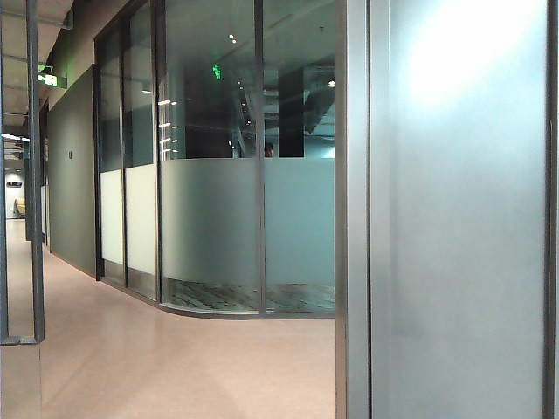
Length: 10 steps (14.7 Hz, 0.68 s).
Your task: Raise the arm to find the leftmost switch on the wall and turn on the lights.
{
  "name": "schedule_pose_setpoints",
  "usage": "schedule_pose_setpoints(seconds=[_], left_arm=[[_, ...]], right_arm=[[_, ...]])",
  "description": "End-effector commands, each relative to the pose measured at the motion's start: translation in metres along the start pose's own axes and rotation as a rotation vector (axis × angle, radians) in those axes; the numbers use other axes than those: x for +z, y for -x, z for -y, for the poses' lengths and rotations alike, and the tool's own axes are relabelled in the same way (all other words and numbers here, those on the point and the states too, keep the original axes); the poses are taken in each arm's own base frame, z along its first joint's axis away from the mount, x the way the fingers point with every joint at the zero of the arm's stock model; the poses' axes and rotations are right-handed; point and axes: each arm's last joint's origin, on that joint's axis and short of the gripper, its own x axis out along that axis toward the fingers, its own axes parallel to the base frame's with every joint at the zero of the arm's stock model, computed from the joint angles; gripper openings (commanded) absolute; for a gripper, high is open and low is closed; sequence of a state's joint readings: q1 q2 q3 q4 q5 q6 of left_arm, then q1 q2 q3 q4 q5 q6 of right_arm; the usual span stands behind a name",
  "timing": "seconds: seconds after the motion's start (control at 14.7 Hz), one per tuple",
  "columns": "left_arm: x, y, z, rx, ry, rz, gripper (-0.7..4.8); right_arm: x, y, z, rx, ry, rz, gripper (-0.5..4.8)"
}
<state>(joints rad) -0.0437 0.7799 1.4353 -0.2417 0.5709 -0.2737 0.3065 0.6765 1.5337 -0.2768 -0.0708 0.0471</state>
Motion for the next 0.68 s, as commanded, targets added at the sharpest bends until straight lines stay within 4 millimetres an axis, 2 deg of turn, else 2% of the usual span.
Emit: schedule_pose_setpoints(seconds=[0.07,0.14,0.2,0.27,0.48,0.68], left_arm=[[-0.005,0.053,0.025,0.296,-0.123,-0.033,-0.05],[-0.009,0.069,0.033,0.346,-0.148,-0.034,-0.05],[-0.021,0.095,0.046,0.386,-0.170,-0.035,-0.05],[-0.029,0.109,0.053,0.391,-0.179,-0.030,-0.05],[-0.058,0.148,0.065,0.520,-0.179,0.033,-0.05],[-0.095,0.168,0.065,0.602,-0.146,-0.007,-0.05]], right_arm=[[-0.007,0.033,-0.001,-0.023,-0.006,-0.062,-0.01],[-0.011,0.041,-0.002,-0.024,-0.007,-0.083,-0.01],[-0.023,0.054,-0.002,-0.026,-0.009,-0.124,-0.01],[-0.033,0.061,-0.002,-0.028,-0.011,-0.142,-0.01],[-0.072,0.090,-0.002,-0.045,-0.106,-0.185,-0.01],[-0.111,0.115,-0.002,-0.057,-0.122,-0.211,-0.01]])
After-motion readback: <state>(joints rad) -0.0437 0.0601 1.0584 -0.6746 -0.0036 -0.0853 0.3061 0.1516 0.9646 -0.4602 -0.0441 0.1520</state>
